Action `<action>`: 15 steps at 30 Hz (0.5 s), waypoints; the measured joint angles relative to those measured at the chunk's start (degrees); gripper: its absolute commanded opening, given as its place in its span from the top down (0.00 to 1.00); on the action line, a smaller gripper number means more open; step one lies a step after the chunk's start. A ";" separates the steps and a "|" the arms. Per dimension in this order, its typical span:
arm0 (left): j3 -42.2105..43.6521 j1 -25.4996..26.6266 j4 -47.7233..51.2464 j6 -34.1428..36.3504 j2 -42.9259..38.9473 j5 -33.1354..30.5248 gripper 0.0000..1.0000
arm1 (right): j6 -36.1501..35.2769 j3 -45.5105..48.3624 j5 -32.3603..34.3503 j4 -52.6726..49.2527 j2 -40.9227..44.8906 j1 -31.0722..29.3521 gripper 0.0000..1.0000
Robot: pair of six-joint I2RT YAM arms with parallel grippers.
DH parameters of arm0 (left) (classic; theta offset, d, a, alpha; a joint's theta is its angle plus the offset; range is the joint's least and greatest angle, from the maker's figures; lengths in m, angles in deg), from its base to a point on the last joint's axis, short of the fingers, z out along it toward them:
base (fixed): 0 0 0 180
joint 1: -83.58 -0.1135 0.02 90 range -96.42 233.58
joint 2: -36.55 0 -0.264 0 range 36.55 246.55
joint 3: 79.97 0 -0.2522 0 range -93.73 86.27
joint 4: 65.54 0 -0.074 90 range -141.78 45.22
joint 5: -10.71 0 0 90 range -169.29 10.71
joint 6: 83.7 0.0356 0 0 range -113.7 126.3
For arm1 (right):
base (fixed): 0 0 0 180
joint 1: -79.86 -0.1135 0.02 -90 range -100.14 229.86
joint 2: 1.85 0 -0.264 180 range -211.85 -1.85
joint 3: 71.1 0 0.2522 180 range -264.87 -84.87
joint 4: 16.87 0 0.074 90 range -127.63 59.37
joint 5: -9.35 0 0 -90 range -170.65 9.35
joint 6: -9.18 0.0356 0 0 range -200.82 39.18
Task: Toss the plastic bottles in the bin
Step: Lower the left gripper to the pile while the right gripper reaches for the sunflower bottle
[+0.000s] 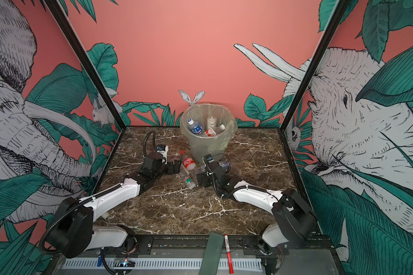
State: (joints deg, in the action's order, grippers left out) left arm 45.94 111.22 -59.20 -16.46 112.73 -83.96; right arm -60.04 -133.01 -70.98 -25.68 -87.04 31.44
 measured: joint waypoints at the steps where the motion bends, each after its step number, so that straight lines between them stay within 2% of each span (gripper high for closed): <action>1: 0.68 -1.03 -0.42 -0.59 0.20 0.28 0.03 | -0.26 -1.22 0.46 -0.39 -0.98 -0.87 0.06; 15: 7.61 -13.49 -8.00 -9.46 1.77 8.22 0.04 | -3.91 -22.58 4.52 -11.74 -14.49 -6.60 0.11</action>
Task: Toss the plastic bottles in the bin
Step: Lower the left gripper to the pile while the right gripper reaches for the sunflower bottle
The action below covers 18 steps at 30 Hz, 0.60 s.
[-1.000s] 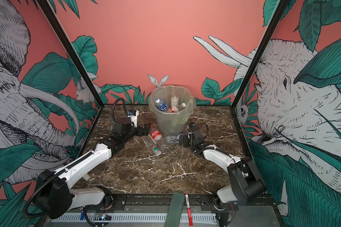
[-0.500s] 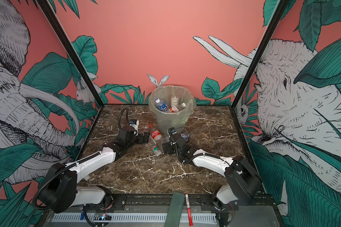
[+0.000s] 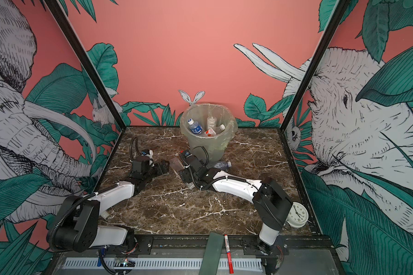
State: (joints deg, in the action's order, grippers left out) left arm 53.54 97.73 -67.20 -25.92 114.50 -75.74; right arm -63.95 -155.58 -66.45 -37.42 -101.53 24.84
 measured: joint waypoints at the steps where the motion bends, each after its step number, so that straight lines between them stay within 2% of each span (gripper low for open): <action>1: 0.39 -0.59 -0.35 -0.48 -0.07 0.17 0.04 | -0.28 -1.42 0.04 -0.57 -1.14 -0.20 0.12; 10: 5.90 -5.40 -5.88 -5.88 0.13 2.78 0.05 | -1.86 -13.51 -0.09 -5.92 -10.84 -1.14 0.17; 18: 5.92 -6.12 -9.40 -7.67 2.51 6.23 0.05 | -2.86 -22.51 -0.96 -10.73 -17.99 -1.14 0.17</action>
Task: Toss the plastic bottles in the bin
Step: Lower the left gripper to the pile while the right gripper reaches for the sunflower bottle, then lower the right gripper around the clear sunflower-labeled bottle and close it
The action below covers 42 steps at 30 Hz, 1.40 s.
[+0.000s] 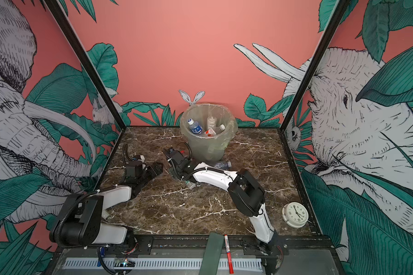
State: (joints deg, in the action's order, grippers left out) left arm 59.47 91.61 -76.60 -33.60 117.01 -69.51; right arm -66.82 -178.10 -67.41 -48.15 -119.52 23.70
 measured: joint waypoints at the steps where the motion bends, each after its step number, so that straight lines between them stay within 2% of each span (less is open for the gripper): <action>1: -0.04 0.00 -0.28 0.00 0.15 0.50 0.05 | -0.11 -0.87 -0.11 -0.59 -0.59 0.00 0.17; 8: -0.04 0.00 -1.46 -0.17 0.52 1.95 0.05 | -0.61 -7.54 -1.46 -4.26 -5.01 0.09 0.18; 21: 0.55 -1.40 0.50 0.09 -5.62 -1.51 0.06 | -0.13 -8.44 -5.16 -4.76 -7.98 1.38 0.20; 42: 0.59 -1.44 1.44 0.22 -2.89 -1.38 0.06 | 0.52 -11.56 -8.13 -5.81 -12.07 3.56 0.18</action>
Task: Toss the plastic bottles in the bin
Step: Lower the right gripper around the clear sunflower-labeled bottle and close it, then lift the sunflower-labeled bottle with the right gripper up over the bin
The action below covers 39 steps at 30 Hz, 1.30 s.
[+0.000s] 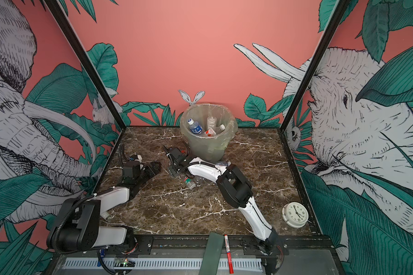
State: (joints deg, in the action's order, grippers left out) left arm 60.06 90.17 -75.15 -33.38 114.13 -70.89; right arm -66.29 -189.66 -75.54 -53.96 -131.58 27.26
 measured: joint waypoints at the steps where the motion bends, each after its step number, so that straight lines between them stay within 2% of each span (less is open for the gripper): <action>1: 0.00 0.00 -0.07 0.00 0.07 0.13 0.06 | 0.02 0.00 -0.04 -0.15 -0.22 0.00 0.18; 18: 0.00 -0.31 -0.17 -0.42 0.33 1.18 0.06 | 0.48 0.37 -2.60 -0.92 -0.42 0.00 0.23; 25: 0.00 -0.31 -0.17 -0.37 0.50 1.88 0.06 | 0.57 1.81 -2.49 0.24 -0.24 0.00 0.35; 31: 0.00 -0.31 -0.20 -0.15 0.44 2.45 0.06 | 0.79 5.20 -2.16 2.05 1.79 -0.22 0.55; 39: 0.00 -0.31 -0.85 0.35 -0.44 3.34 0.06 | 1.68 15.19 -0.72 3.54 9.27 -2.25 0.61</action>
State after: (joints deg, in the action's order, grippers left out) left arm 60.06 89.87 -76.01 -33.03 113.69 -67.55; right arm -64.61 -174.47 -76.27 -50.42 -122.32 25.01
